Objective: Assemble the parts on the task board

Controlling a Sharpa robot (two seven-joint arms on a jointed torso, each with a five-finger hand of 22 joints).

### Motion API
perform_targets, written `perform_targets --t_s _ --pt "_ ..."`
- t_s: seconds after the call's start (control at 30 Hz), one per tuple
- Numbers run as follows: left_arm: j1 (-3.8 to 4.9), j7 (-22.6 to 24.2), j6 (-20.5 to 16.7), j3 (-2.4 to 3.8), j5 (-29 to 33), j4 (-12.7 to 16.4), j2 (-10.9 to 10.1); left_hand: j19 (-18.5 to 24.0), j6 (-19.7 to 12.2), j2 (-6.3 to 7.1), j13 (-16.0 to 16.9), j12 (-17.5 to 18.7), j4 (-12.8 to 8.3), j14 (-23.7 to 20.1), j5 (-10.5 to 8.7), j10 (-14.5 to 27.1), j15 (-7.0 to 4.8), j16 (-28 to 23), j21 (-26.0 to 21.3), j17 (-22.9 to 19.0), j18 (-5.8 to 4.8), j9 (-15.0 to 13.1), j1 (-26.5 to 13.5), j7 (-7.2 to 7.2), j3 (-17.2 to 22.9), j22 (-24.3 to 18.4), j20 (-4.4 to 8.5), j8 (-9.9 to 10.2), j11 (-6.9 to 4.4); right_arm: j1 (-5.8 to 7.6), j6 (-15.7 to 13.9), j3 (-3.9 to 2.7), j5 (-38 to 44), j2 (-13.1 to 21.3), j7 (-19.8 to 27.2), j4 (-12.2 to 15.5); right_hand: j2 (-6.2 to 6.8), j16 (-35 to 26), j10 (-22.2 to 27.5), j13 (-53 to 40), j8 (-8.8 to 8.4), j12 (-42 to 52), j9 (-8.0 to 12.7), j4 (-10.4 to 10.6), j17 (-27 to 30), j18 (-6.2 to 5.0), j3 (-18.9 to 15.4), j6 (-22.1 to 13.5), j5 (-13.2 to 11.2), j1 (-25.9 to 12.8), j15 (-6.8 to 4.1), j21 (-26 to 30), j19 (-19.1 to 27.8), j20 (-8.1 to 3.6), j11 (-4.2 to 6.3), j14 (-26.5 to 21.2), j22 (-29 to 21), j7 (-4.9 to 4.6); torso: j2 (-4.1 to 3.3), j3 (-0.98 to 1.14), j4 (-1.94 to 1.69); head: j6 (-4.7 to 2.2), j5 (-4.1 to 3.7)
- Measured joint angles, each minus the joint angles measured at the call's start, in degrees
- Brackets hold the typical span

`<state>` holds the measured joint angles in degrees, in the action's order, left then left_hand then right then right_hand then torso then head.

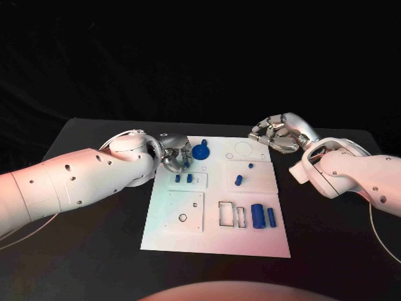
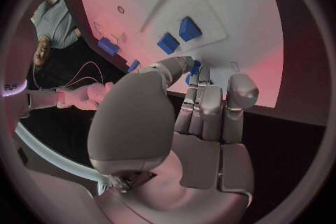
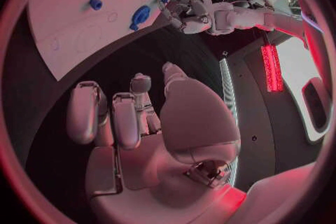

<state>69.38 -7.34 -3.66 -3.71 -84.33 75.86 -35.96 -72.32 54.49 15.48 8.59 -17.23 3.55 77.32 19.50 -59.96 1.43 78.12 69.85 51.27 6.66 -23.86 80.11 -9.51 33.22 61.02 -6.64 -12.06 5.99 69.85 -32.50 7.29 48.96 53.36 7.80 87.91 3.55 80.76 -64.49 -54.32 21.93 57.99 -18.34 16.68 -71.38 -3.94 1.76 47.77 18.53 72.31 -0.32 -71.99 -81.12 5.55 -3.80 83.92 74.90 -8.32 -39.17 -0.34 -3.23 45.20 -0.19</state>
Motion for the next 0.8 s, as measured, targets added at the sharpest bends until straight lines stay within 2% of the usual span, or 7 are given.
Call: perform_targets --t_s 0.07,0.2,0.33,0.47,0.53,0.73,0.8 --pt "0.00 0.03 -0.09 0.00 0.00 0.04 -0.05 0.62 -0.21 0.05 -0.21 0.52 -0.16 -0.45 0.00 0.59 0.32 -0.48 -0.78 -1.06 0.01 0.07 -0.05 0.19 0.15 -0.87 -0.06 0.24 0.16 0.00 0.00 0.00 0.00 0.00 0.00 0.00 0.00 0.00 0.00 0.00 0.00 0.00 0.00 0.00 0.00 0.00 0.00 0.00 0.00 0.00 0.00 0.00 0.00 0.00 0.00 0.00 0.00 0.00 -0.01 0.00 0.01 0.00 0.00" --pt "0.00 0.10 -0.22 0.00 0.00 0.13 -0.16 0.68 -0.41 0.35 -0.32 0.61 -0.16 -0.66 0.00 0.59 0.13 -0.51 -1.02 -1.65 0.01 0.07 -0.35 0.00 0.15 -1.35 -0.13 0.24 0.16 0.00 0.00 0.00 0.00 0.01 0.00 -0.02 0.00 0.00 0.00 0.00 0.00 0.00 0.00 0.00 0.00 0.00 0.00 0.00 0.00 0.00 0.00 0.00 0.00 0.00 0.00 0.00 0.03 0.00 -0.01 0.00 0.02 0.04 0.00" --pt "0.00 0.12 -0.24 0.00 -0.01 0.18 -0.29 1.70 -3.02 0.57 -0.77 1.77 -0.31 -1.69 0.00 1.83 0.54 -1.02 -2.13 -3.22 0.01 0.90 -0.57 -0.51 0.31 -2.58 -0.54 2.09 0.58 0.00 0.00 -0.01 0.00 0.04 0.00 -0.04 0.00 0.00 0.00 0.16 0.00 0.00 0.00 -0.16 0.00 0.00 -0.16 0.00 0.00 0.00 0.00 0.00 0.21 -0.21 0.00 0.00 0.05 0.00 -0.01 0.01 0.03 0.07 0.00" --pt "-0.01 0.12 -0.28 0.00 -0.02 0.18 -0.48 2.72 -4.33 0.57 -1.15 2.64 -0.64 -2.32 0.00 3.15 0.76 -1.26 -3.46 -4.31 0.01 1.41 -0.57 -0.99 -0.02 -4.04 -0.73 2.89 1.08 0.00 0.00 -0.01 0.00 0.06 0.00 -0.09 0.00 0.00 0.00 0.16 0.00 0.00 0.00 -0.16 0.00 0.00 -0.16 0.00 0.00 0.00 0.00 0.00 0.21 -0.21 0.00 0.00 0.04 0.00 -0.01 0.01 0.03 0.08 0.00" --pt "-0.01 0.12 -0.31 0.00 -0.02 0.19 -0.60 2.93 -4.41 0.57 -1.28 2.98 -0.82 -2.52 0.00 3.60 0.96 -1.26 -3.74 -4.66 0.92 1.53 -0.57 -0.93 -0.21 -4.50 -0.94 2.89 1.10 0.00 0.00 -0.01 0.00 0.08 0.00 -0.11 0.00 0.00 0.00 0.16 0.00 0.00 0.00 -0.16 0.00 0.00 -0.16 0.00 0.00 0.00 0.00 0.00 0.21 -0.21 0.00 0.00 0.04 0.00 -0.01 0.01 0.02 0.08 0.00" --pt "-0.02 0.13 -0.66 0.00 -0.01 0.71 -1.31 3.65 -4.92 0.57 -1.52 3.28 -1.26 -3.12 0.00 4.59 1.14 -1.70 -4.76 -5.95 0.90 1.76 -0.57 -1.04 -0.65 -5.79 -1.05 3.22 1.31 0.00 0.04 -0.01 0.00 0.13 -0.07 -0.22 0.00 0.00 0.46 1.20 0.00 -1.12 0.01 0.01 -0.03 0.00 -0.32 0.00 0.00 0.00 0.00 0.74 0.21 -0.21 0.32 0.00 0.04 0.00 -0.01 0.02 0.03 0.08 -0.04" --pt "-0.03 0.31 -1.02 0.02 0.07 1.31 -1.96 3.65 -5.27 0.57 -1.60 3.34 -1.41 -3.12 0.00 4.99 1.14 -1.70 -4.80 -5.92 0.90 1.90 -0.57 -0.70 -0.83 -5.91 -1.05 3.55 1.29 0.00 0.13 -0.01 0.00 0.14 -0.14 -0.39 0.00 0.00 2.52 3.71 0.00 -3.60 0.11 0.01 -0.07 -0.01 -0.32 -0.19 0.00 0.00 0.00 1.33 0.62 -0.21 0.19 0.00 0.03 -0.18 -0.01 0.02 0.04 0.05 -0.04"
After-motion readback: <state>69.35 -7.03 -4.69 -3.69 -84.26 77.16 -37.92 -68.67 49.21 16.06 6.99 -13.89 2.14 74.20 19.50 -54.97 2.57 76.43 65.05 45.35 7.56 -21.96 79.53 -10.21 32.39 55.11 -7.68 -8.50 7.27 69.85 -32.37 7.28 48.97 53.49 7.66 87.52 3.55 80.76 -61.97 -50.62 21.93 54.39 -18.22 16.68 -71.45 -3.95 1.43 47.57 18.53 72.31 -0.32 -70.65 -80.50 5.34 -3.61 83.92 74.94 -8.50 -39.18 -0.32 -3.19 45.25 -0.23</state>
